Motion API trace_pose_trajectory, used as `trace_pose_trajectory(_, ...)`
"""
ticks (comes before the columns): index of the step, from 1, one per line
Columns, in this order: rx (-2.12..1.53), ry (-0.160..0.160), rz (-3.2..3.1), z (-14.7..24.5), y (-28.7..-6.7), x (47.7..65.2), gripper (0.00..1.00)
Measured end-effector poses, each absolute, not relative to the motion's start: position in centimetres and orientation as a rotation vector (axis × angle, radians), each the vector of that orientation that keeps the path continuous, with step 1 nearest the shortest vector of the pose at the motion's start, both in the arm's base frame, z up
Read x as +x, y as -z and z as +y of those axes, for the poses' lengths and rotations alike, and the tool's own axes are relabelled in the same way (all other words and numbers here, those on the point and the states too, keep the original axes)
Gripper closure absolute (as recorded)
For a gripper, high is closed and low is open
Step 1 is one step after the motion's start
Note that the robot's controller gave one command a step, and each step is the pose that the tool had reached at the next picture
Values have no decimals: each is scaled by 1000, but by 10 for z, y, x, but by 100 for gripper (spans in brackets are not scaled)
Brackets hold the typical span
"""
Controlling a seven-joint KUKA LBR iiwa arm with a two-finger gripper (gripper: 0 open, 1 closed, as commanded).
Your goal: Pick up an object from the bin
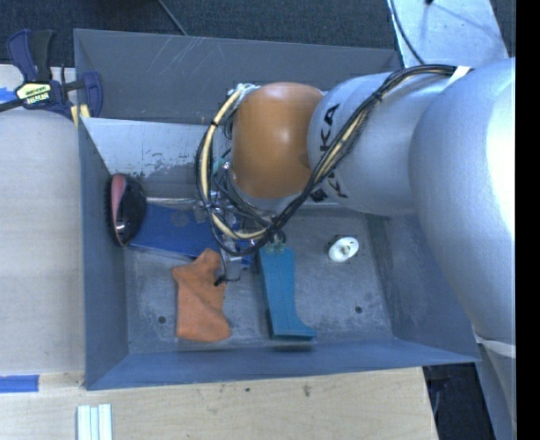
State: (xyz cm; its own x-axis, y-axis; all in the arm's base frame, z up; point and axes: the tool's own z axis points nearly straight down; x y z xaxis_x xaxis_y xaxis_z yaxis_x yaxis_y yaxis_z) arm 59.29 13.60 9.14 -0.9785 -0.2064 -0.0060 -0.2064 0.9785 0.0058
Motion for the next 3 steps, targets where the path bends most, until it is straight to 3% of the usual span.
trace_pose_trajectory(1,-365,-2,3117,108,-74,586,100)
trace_pose_trajectory(2,-364,-2,3117,108,-74,586,100)
trace_pose_trajectory(3,-413,-1,3110,104,-210,615,100)
